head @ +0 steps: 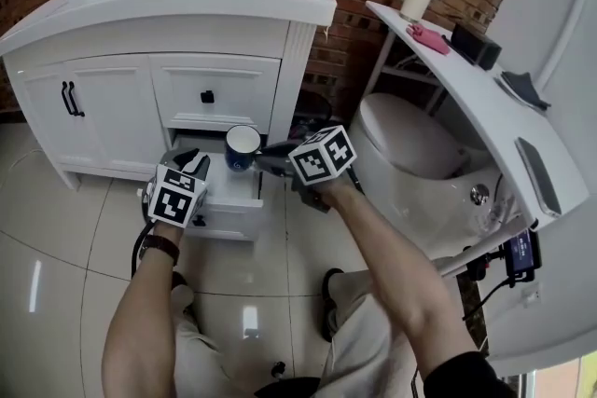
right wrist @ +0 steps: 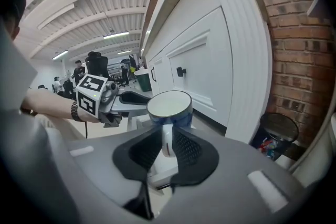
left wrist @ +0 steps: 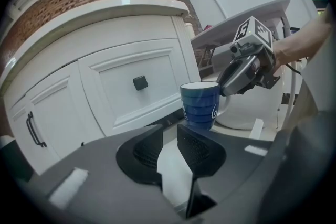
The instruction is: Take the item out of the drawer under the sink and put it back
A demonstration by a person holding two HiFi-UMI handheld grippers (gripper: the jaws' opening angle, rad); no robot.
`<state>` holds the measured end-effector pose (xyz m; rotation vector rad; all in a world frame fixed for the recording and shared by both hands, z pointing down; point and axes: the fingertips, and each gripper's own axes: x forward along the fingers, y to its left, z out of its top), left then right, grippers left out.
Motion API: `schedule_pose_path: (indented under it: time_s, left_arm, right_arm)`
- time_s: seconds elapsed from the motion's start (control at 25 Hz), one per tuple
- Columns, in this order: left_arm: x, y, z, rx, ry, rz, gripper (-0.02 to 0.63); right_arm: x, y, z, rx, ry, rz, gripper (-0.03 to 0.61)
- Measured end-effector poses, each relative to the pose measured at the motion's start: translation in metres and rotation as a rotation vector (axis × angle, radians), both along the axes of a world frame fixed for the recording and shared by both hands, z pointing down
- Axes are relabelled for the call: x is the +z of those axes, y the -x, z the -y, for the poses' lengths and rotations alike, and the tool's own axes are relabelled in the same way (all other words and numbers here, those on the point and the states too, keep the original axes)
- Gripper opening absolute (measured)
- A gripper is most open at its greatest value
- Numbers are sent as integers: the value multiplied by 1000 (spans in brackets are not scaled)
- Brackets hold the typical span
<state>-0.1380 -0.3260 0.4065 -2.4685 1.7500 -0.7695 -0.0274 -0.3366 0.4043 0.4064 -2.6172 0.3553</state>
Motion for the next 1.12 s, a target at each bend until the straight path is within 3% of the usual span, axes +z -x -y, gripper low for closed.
schedule_pose_path:
  time_s: [0.44, 0.6, 0.88, 1.12]
  left_arm:
    - [11, -9, 8, 27, 0, 24, 101]
    - [14, -10, -4, 61, 16, 38, 97]
    - [19, 24, -18, 24, 43, 60, 92]
    - [18, 26, -16, 22, 34, 58, 85]
  right_arm:
    - [13, 0, 23, 30, 9, 2, 63]
    - [32, 9, 32, 55, 37, -42, 64]
    - [84, 53, 36, -6, 103, -153, 64]
    - [103, 68, 39, -7, 119, -217, 66]
